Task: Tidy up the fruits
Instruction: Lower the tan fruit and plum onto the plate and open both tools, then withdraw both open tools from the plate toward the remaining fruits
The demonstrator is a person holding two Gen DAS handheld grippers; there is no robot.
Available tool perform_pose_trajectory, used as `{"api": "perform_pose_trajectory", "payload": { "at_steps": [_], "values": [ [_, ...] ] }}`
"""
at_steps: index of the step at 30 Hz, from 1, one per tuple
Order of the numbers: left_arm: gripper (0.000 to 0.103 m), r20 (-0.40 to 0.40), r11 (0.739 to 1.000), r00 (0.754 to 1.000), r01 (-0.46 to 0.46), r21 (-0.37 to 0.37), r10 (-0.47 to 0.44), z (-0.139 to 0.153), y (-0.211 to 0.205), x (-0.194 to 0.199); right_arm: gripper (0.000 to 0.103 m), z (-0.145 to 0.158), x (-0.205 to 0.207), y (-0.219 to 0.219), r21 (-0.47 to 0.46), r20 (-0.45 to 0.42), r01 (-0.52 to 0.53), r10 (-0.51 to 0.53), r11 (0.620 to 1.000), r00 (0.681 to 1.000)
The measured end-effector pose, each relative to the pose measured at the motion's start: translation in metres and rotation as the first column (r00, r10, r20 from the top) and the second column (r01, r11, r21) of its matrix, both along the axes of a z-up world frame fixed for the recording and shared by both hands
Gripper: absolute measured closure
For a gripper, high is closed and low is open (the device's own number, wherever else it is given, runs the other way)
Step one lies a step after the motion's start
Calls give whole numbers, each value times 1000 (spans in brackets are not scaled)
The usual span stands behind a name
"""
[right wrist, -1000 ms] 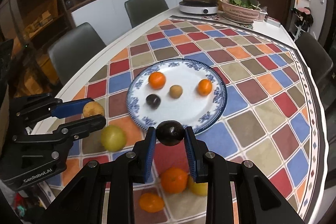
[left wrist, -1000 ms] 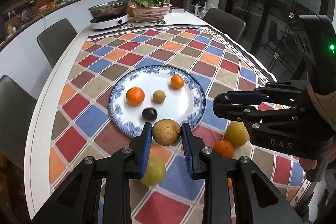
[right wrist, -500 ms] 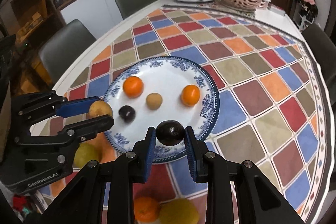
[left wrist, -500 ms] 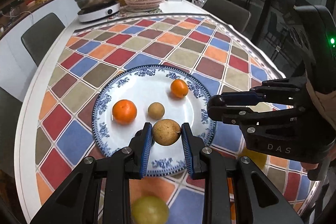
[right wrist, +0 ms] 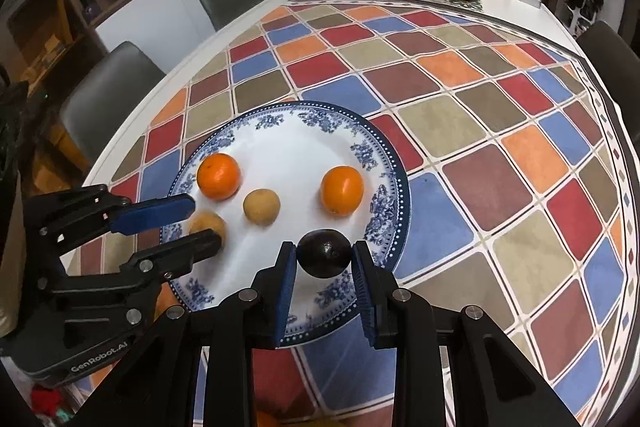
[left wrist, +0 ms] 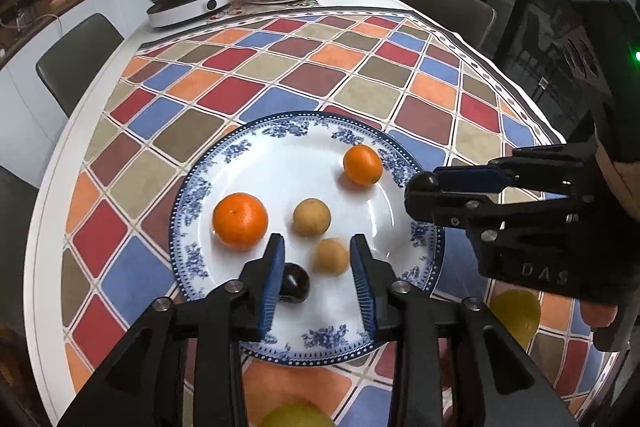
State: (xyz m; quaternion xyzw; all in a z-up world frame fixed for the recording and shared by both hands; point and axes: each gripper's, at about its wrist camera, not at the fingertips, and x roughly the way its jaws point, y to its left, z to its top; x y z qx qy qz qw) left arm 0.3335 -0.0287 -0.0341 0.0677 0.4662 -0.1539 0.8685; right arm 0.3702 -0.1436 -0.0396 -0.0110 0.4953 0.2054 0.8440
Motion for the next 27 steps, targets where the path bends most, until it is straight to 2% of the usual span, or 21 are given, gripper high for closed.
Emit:
{"api": "perform_pose_trajectory", "payload": {
  "at_steps": [2,6,14,19,24,27],
  "values": [
    [68,6,1000,1000,-6,6,6,3,2,-5,65,1,0,-4,7,-2,20,-20,1000,1000],
    [64,39,999,999,-27,29,26,15,6,-20,65,10,-10,-7,-8,36,38,-38,999,999],
    [64,120,998,992,-50,32,46,45,12,-61,65,44,-50,-7,-43,150,46,-39,998,988],
    [56,177,999,984,-44,24,39,66,15,-88,54,61,-77,-9,-7,176,73,-71,997,982],
    [46,225,999,974,-36,27,29,82,16,-110,54,74,-101,-9,9,188,91,-91,996,978],
    [46,238,999,971,-31,24,24,88,19,-121,54,80,-115,-8,13,202,103,-104,995,974]
  ]
}}
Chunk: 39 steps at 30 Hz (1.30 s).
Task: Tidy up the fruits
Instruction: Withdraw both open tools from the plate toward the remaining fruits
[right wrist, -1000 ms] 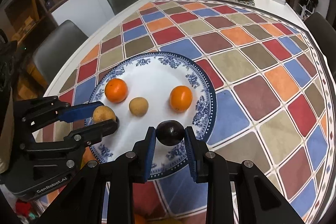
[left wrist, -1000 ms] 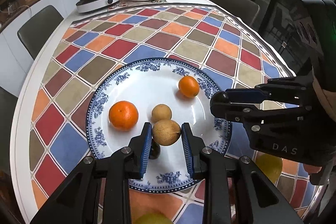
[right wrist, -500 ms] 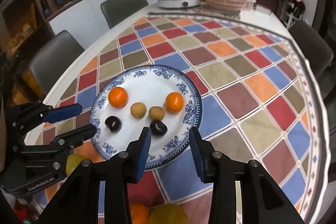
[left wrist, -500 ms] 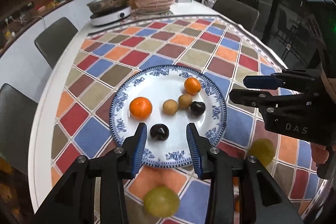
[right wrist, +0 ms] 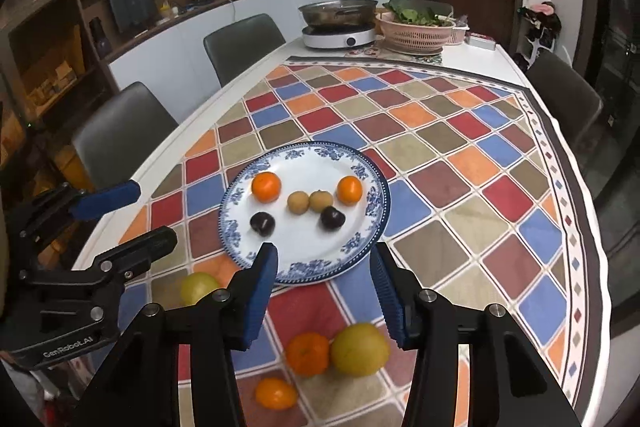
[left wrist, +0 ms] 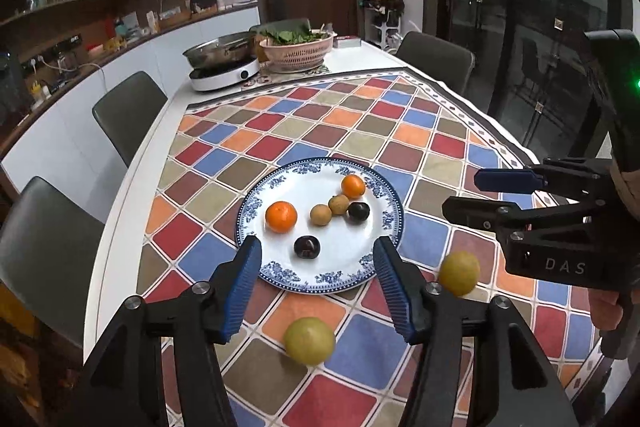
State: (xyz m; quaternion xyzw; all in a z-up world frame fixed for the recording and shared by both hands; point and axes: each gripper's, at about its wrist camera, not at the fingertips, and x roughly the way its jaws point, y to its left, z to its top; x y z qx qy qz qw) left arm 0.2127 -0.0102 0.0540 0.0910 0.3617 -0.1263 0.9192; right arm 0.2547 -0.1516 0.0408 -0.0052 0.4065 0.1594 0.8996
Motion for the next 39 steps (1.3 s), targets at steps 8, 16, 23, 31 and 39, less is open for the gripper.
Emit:
{"api": "perform_pose_trajectory", "payload": {
  "at_steps": [8,16,23,31,39],
  "values": [
    [42,19,1000,1000,20,0,-20,2,9,-28,45,4,-39,4,3,7,46,-46,999,999],
    [41,-14,999,999,40,30,-40,-18,22,-44,45,-17,-60,16,-44,-70,60,-63,997,996],
    [34,-46,997,997,57,51,-55,-35,33,-48,45,-38,-73,31,-73,-131,47,-56,996,990],
    [31,-137,993,987,96,73,-85,-62,35,-38,45,-67,-76,40,-71,-230,37,-53,997,972],
    [31,-197,984,972,147,99,-125,-84,31,-25,45,-89,-74,39,-66,-301,69,-86,995,950]
  ]
}}
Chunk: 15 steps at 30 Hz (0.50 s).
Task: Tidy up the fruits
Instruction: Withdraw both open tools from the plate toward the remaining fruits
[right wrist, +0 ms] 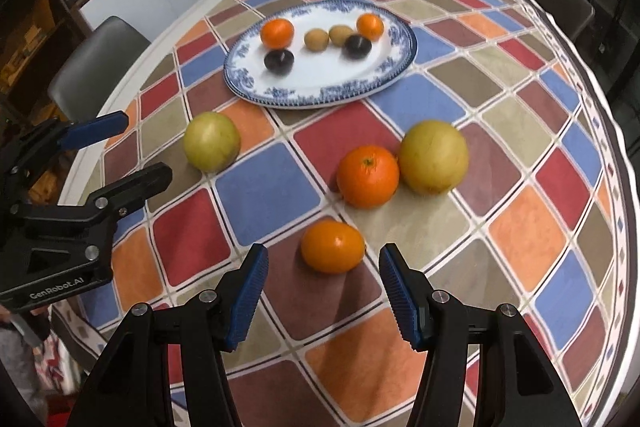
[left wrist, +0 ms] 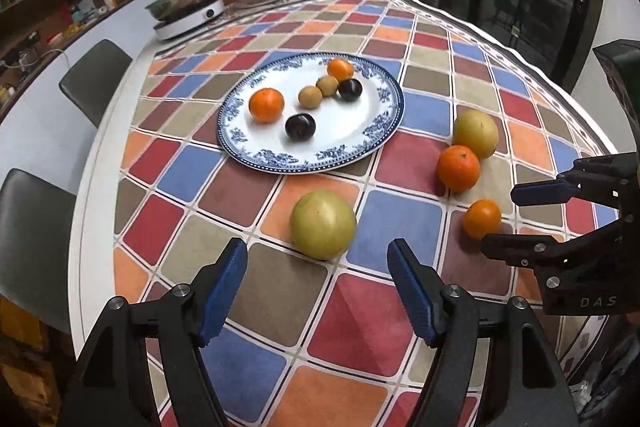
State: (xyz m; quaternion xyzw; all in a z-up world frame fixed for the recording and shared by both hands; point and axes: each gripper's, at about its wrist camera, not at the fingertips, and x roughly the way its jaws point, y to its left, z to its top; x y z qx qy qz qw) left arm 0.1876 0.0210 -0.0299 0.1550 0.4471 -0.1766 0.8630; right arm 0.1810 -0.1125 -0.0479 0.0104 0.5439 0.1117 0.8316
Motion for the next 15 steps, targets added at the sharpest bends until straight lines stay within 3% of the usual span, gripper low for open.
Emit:
{"api": "perform_pose_trajectory", "payload": {
  "at_steps": [11,15],
  "values": [
    [31,-76,999,997,35,6,-35,-24,-4,31,45,-13,6,4,-27,-26,26,-27,999,999],
    [31,-98,999,995,29,17,-27,-34,-6,39,51,-15,8,5,-41,-12,23,-24,999,1000]
  ]
}}
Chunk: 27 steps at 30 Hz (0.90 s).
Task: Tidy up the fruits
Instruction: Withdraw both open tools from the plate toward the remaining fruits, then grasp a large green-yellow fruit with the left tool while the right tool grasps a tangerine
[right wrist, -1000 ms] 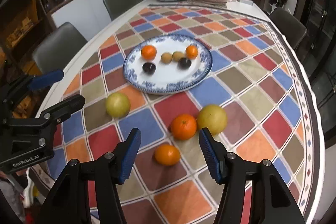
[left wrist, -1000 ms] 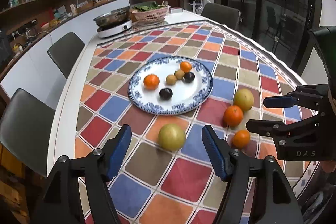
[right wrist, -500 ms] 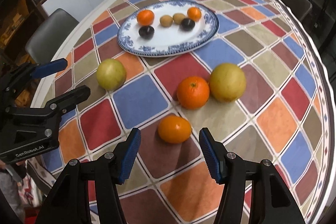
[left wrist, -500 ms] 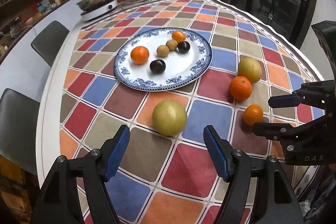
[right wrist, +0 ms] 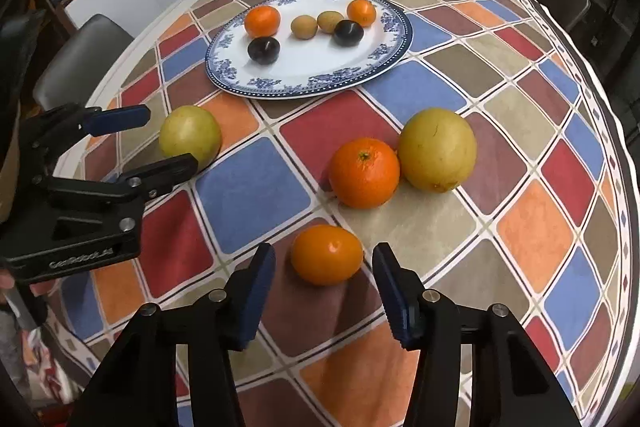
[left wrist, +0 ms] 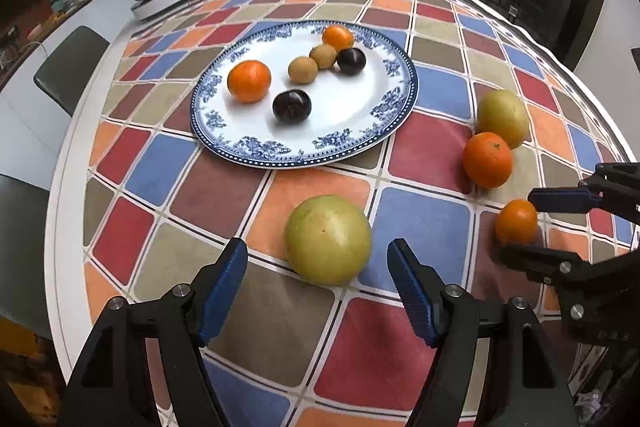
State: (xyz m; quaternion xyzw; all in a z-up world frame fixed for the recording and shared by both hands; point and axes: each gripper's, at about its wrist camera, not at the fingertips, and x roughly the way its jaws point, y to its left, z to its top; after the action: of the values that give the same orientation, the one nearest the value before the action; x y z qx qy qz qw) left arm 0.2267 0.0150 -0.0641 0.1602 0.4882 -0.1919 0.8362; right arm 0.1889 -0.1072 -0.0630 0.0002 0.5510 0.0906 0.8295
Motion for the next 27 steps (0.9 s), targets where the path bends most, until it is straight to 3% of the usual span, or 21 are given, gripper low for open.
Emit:
{"api": "perform_pose_trajectory", "payload": {
  "at_steps": [8,15,27],
  "values": [
    [34,-16,1000,1000,-4,6,4,-9,-3,9,62,-5,4,0,-3,-2,0,0,1000,1000],
    [54,-56,1000,998,-3,-17,2,-14,-7,14,62,-8,4,0,-4,-2,-8,8,1000,1000],
    [54,-7,998,999,-34,-47,34,4,-2,-10,63,-6,-1,-6,33,34,-24,23,999,999]
  ]
}}
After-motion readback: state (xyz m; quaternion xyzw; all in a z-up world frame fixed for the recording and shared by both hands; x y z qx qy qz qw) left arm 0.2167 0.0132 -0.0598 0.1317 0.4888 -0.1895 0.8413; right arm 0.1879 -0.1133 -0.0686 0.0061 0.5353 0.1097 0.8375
